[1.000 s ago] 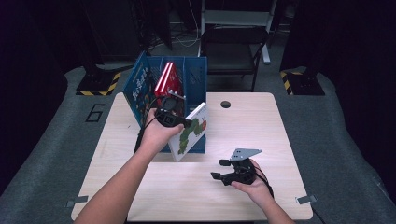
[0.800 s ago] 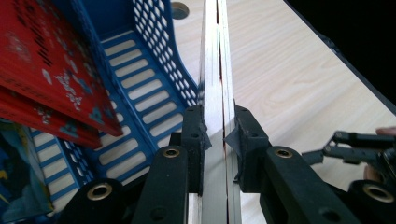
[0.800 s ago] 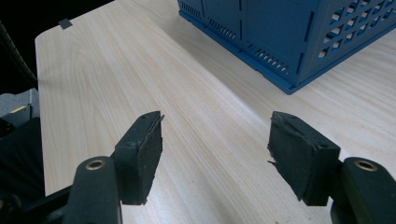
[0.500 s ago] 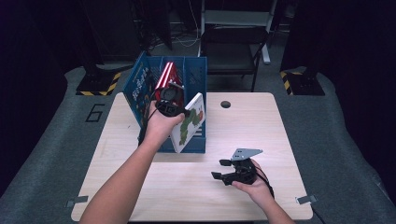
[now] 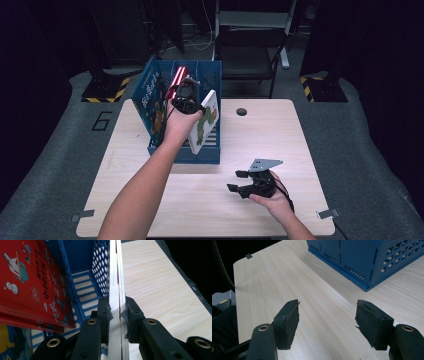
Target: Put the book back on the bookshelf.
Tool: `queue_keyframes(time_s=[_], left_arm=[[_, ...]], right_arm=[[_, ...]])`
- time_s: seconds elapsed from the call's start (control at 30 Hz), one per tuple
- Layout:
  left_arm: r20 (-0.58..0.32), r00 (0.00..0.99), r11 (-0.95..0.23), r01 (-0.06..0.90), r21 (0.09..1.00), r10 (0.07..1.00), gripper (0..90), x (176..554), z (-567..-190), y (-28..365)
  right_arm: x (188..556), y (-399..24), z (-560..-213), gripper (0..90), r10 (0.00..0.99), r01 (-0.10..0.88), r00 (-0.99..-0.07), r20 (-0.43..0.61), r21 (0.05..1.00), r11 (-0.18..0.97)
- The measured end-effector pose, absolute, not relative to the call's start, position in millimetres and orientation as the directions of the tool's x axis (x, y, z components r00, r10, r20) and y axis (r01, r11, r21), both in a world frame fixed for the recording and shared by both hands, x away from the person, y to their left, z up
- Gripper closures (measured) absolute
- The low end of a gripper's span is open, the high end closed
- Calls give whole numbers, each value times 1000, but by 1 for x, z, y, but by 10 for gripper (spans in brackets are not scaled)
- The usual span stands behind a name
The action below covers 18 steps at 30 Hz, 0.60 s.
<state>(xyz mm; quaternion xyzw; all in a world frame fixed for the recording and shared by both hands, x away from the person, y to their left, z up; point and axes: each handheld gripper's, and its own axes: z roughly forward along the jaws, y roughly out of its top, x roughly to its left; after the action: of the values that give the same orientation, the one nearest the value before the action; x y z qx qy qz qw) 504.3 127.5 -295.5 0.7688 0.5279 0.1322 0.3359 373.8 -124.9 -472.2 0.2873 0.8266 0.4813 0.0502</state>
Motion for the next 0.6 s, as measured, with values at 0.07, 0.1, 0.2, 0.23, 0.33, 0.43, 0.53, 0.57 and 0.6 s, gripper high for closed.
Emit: queue_keyframes(time_s=[0.07,0.1,0.2,0.23,0.33,0.43,0.53,0.57,0.6], left_arm=[[-152,393,-207,729,652,907,769,507,-296,126],[-149,391,-206,729,653,908,770,509,-297,125],[-146,380,-201,732,651,913,770,513,-297,124],[-148,376,-196,735,650,915,770,514,-297,123],[-150,366,-188,737,649,918,770,518,-298,122],[-151,356,-180,741,646,922,769,521,-299,122],[-158,343,-166,745,647,926,770,525,-300,123],[-162,336,-155,743,651,928,770,526,-301,122],[-164,329,-146,741,655,930,770,526,-301,122]], right_arm=[[374,-125,-472,347,519,423,-833,191,825,375],[374,-125,-472,347,519,423,-833,192,825,375],[373,-124,-472,347,517,426,-833,196,825,372],[373,-124,-472,347,519,428,-832,199,825,370],[373,-124,-472,347,518,429,-832,200,824,370],[373,-124,-472,347,518,428,-832,199,825,370],[373,-125,-472,347,518,427,-832,199,825,369],[373,-125,-472,347,518,427,-832,199,825,369],[373,-125,-472,347,518,428,-832,199,825,369]])
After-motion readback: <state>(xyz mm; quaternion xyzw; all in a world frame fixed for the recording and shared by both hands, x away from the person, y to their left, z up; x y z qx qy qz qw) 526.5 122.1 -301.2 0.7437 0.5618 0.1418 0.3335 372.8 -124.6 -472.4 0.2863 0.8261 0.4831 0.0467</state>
